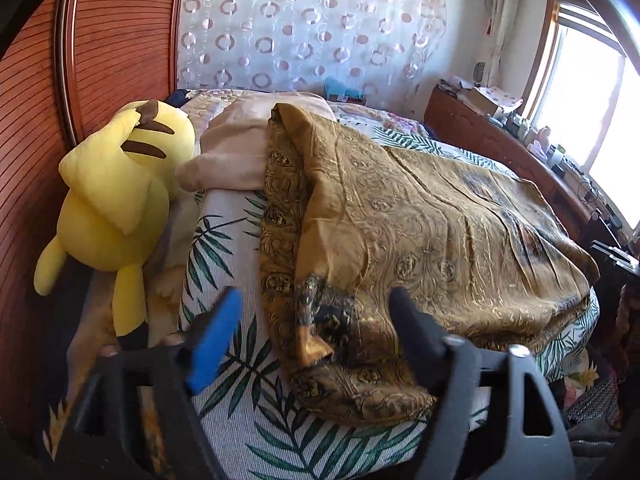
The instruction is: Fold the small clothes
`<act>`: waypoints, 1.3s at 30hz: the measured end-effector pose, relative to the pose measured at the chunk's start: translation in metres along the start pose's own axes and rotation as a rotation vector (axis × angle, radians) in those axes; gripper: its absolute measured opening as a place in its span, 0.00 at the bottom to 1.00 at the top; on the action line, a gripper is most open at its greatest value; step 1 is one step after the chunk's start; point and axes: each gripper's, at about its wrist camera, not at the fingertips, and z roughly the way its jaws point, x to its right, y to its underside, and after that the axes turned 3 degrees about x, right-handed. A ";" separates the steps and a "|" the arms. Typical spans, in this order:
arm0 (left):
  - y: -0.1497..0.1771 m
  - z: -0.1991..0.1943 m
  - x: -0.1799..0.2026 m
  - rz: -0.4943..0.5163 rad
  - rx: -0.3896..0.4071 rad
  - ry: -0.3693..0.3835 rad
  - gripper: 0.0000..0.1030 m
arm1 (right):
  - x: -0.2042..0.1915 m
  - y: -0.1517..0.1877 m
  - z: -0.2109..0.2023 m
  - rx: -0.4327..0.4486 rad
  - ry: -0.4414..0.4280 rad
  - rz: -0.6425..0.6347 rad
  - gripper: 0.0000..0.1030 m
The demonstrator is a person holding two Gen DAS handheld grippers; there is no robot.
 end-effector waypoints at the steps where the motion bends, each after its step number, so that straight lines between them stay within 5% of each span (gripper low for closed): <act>1: -0.001 0.002 0.000 -0.002 -0.004 -0.007 0.76 | -0.007 0.001 0.006 -0.002 -0.016 -0.005 0.52; 13: 0.012 0.027 -0.009 -0.034 -0.065 -0.052 0.76 | -0.048 0.014 0.094 -0.076 -0.058 -0.093 0.54; 16: 0.013 0.027 -0.010 -0.036 -0.061 -0.052 0.76 | -0.046 0.021 0.102 -0.090 -0.059 -0.077 0.62; 27: 0.013 0.028 -0.006 -0.029 -0.051 -0.074 0.76 | -0.048 0.033 0.100 -0.018 -0.052 -0.067 0.73; 39: 0.021 0.025 0.009 0.018 -0.039 -0.075 0.69 | -0.049 0.039 0.097 -0.008 -0.055 -0.063 0.73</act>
